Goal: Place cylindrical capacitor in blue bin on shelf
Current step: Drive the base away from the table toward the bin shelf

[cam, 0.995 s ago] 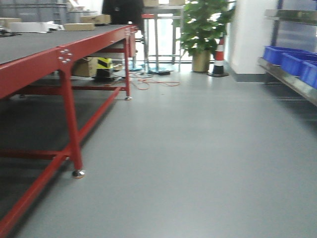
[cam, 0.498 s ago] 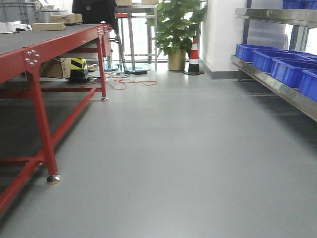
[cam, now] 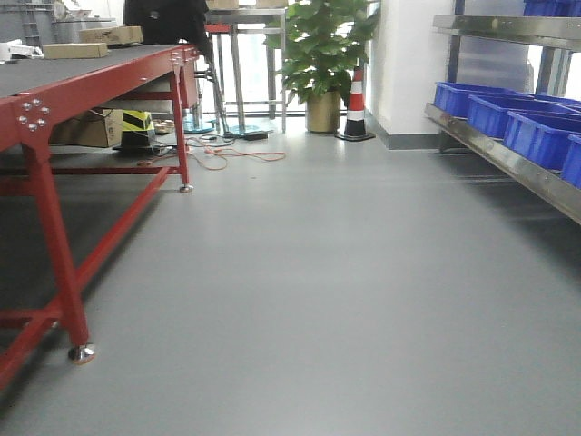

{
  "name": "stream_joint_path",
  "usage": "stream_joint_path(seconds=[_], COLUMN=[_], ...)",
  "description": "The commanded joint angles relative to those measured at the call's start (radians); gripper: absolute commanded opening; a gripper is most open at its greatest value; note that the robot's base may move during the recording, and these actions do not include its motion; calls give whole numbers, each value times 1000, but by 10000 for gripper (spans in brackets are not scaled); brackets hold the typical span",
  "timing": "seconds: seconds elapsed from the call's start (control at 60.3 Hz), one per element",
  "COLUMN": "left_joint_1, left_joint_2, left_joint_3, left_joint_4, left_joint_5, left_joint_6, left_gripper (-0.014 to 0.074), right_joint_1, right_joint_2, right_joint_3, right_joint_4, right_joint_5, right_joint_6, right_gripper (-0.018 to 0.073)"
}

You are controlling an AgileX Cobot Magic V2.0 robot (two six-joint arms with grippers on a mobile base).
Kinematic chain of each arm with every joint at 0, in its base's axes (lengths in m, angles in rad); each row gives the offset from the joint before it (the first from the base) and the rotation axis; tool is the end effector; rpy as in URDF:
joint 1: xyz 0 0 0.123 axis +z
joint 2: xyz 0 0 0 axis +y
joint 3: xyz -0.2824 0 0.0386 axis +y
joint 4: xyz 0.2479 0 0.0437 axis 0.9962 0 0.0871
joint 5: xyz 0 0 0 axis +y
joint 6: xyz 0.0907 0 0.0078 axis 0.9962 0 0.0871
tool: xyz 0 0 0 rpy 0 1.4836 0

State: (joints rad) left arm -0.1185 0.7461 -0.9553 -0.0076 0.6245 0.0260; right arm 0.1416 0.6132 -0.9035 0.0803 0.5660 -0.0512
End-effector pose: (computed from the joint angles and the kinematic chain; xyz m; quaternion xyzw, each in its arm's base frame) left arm 0.1374 -0.0168 0.4078 0.0575 0.8111 -0.0305 0.5813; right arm 0.1040 0.0188 0.4129 -0.0618 0.7675 0.0669 0.6345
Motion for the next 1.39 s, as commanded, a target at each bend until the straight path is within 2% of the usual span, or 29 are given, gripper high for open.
stream_joint_path(seconds=[0.0,1.376], left_joint_1=[-6,-6], left_joint_2=[-4,-3], left_joint_3=[-7,-7], left_joint_4=[-2,-2], left_joint_5=[-14,-19], left_joint_6=[-1,-1], left_gripper=[-111,-111], right_joint_1=[-1,-1], right_joint_2=[-6,-6], right_joint_3=[0,0], right_joint_4=[-2,-2], right_joint_5=[-20,-22], right_joint_6=[0,0], right_gripper=[-162,-162])
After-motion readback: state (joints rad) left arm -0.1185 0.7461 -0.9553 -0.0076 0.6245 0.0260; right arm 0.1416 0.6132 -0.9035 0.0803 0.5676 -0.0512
